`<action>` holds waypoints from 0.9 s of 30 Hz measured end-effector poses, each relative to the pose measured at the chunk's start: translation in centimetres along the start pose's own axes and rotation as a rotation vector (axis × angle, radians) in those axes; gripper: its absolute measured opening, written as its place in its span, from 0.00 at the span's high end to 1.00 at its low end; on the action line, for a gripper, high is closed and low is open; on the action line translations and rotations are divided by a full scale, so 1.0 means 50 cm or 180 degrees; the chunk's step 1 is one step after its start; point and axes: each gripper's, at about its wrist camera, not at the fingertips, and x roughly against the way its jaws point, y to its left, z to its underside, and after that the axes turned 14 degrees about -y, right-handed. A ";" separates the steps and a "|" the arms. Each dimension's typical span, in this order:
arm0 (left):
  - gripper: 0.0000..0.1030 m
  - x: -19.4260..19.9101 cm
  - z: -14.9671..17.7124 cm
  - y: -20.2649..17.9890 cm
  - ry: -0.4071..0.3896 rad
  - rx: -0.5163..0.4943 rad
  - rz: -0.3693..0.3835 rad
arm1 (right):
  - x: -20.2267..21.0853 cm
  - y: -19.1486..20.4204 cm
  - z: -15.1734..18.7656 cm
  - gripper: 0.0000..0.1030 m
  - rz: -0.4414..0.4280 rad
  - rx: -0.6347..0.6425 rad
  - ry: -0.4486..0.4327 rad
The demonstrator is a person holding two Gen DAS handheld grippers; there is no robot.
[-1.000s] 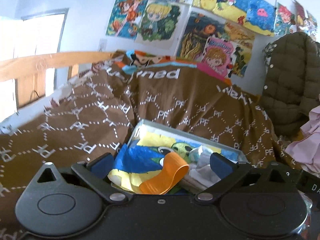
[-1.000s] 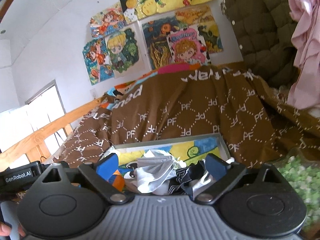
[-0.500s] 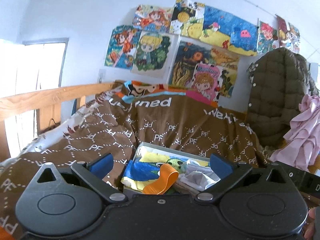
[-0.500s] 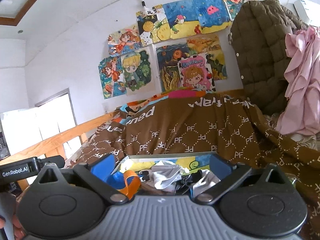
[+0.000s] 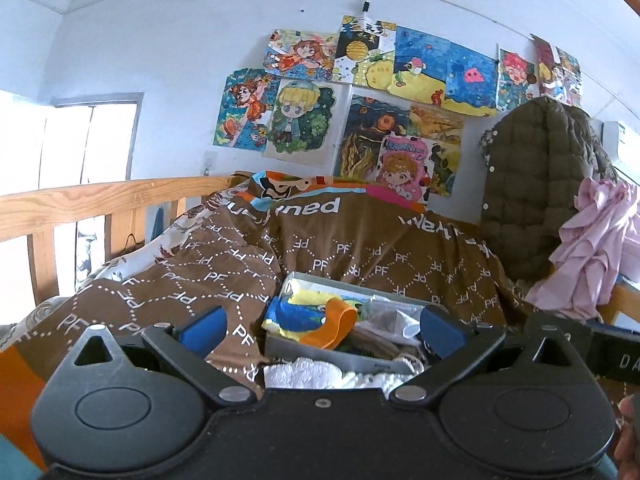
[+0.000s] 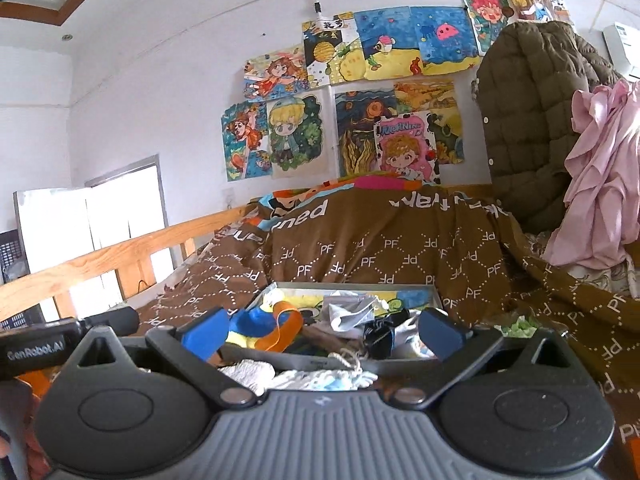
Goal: Organize soft objects
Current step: 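Lift both open tools away from the tray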
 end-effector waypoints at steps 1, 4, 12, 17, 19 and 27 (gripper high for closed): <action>0.01 0.008 0.002 0.001 0.0007 0.0000 0.0005 | 0.011 0.005 0.000 0.00 0.0004 0.0023 0.0003; 0.01 0.028 0.007 0.006 0.0056 0.0015 0.0026 | 0.037 0.014 0.001 0.00 0.0035 0.0078 0.0023; 0.01 0.060 0.001 0.016 0.0465 0.0087 0.0103 | 0.097 0.039 0.019 0.00 0.0048 0.0152 0.0252; 0.01 0.081 -0.023 0.026 0.0585 -0.0020 0.0205 | 0.129 0.067 0.014 0.00 0.0025 0.0192 0.0399; 0.01 0.086 -0.038 0.029 0.0603 -0.0099 0.0213 | 0.133 0.084 0.000 0.00 0.0033 0.0201 0.0431; 0.01 0.079 -0.109 0.058 0.0736 -0.0270 0.0339 | 0.122 0.150 -0.054 0.00 -0.0061 0.0316 0.0694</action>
